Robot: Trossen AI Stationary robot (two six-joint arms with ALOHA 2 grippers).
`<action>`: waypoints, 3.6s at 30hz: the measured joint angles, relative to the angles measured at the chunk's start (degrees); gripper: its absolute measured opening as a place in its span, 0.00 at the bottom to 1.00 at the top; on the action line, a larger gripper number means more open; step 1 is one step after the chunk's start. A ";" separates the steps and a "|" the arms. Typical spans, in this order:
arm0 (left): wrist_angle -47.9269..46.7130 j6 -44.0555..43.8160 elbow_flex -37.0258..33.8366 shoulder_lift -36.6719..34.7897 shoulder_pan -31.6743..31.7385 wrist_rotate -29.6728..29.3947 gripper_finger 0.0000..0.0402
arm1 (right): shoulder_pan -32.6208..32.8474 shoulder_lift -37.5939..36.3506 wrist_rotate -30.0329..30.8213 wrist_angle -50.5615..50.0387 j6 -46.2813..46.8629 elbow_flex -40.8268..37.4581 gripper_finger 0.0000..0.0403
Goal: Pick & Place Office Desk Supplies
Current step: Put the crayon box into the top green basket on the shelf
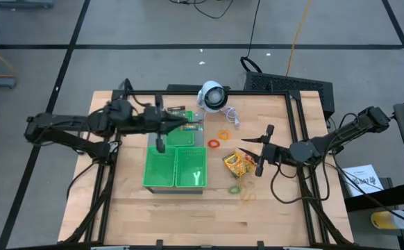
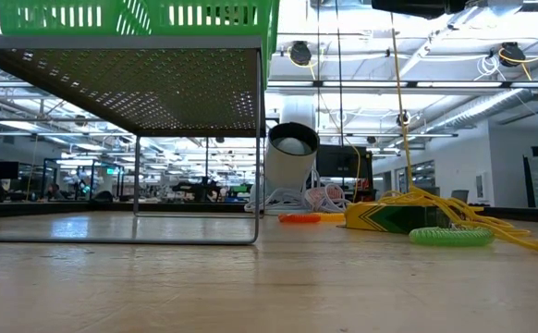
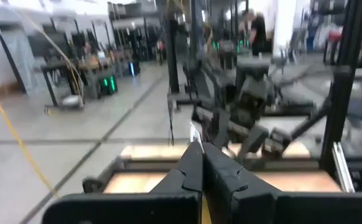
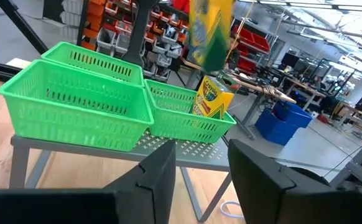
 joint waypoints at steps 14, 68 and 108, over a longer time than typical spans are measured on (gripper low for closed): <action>12.93 -4.98 -19.19 -10.20 7.82 0.08 0.00 | -0.02 0.00 0.02 0.01 -0.20 0.00 0.33; 21.04 -13.26 -29.08 -10.53 3.55 -1.85 0.00 | -0.02 0.02 0.03 0.07 -0.17 -0.02 0.32; 18.11 1.87 -29.06 -14.09 7.13 0.51 0.00 | -0.02 0.02 0.02 -0.27 -0.01 -0.03 0.32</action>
